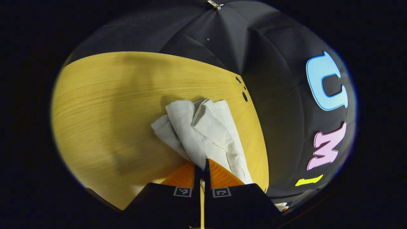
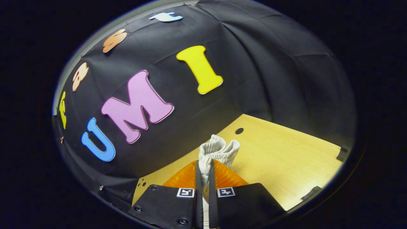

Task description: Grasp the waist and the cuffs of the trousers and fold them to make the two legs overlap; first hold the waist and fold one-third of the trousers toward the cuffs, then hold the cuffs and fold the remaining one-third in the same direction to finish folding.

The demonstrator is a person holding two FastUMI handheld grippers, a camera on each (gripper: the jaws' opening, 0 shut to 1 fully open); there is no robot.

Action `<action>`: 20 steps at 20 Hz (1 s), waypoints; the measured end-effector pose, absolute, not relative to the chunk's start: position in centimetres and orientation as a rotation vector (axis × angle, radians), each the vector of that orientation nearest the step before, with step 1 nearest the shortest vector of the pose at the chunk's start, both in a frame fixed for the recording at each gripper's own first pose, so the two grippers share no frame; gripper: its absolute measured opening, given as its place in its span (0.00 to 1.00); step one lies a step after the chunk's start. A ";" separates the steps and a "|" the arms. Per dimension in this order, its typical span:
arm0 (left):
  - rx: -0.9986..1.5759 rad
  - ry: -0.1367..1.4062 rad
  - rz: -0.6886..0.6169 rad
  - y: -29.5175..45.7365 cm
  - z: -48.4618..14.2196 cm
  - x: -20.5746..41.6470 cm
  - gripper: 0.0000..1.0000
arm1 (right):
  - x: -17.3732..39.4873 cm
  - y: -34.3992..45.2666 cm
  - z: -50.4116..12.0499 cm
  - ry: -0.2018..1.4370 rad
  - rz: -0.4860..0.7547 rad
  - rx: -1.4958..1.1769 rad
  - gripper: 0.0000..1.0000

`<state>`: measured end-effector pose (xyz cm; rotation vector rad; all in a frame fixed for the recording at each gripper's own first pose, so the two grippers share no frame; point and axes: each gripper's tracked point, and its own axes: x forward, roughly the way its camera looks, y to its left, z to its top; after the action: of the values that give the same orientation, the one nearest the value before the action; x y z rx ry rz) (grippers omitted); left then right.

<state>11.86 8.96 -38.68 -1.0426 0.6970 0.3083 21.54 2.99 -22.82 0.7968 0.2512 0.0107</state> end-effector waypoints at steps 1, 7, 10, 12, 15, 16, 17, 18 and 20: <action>-1.047 0.700 0.308 8.7 -38.8 11.6 0.10 | 21.8 4.4 -22.0 0.249 0.042 0.794 0.11; -1.050 0.712 0.302 8.3 -38.7 11.1 0.10 | 21.9 12.1 -20.8 0.287 0.187 0.721 0.11; -1.053 0.713 0.304 8.3 -38.8 11.1 0.10 | 21.2 16.5 -20.9 0.323 0.269 0.664 0.11; -1.058 0.713 0.303 8.3 -38.9 11.1 0.10 | 21.1 19.3 -21.5 0.353 0.313 0.633 0.11; -1.063 0.715 0.300 8.3 -38.8 11.0 0.10 | 20.9 23.2 -22.9 0.401 0.367 0.590 0.11; -1.064 0.716 0.299 8.3 -38.8 11.0 0.10 | 20.4 24.3 -23.6 0.420 0.380 0.574 0.12; -1.067 0.716 0.298 8.3 -38.8 11.0 0.10 | 20.1 25.4 -24.2 0.437 0.394 0.557 0.11; -1.071 0.717 0.297 8.3 -38.8 11.0 0.10 | 20.2 26.3 -24.8 0.453 0.405 0.542 0.11; -1.078 0.716 0.294 8.2 -38.8 11.0 0.10 | 19.8 28.7 -26.3 0.499 0.438 0.510 0.11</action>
<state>11.00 8.25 -38.83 -1.0782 0.7159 0.2944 19.79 28.67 -26.29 0.5103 0.4986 0.4383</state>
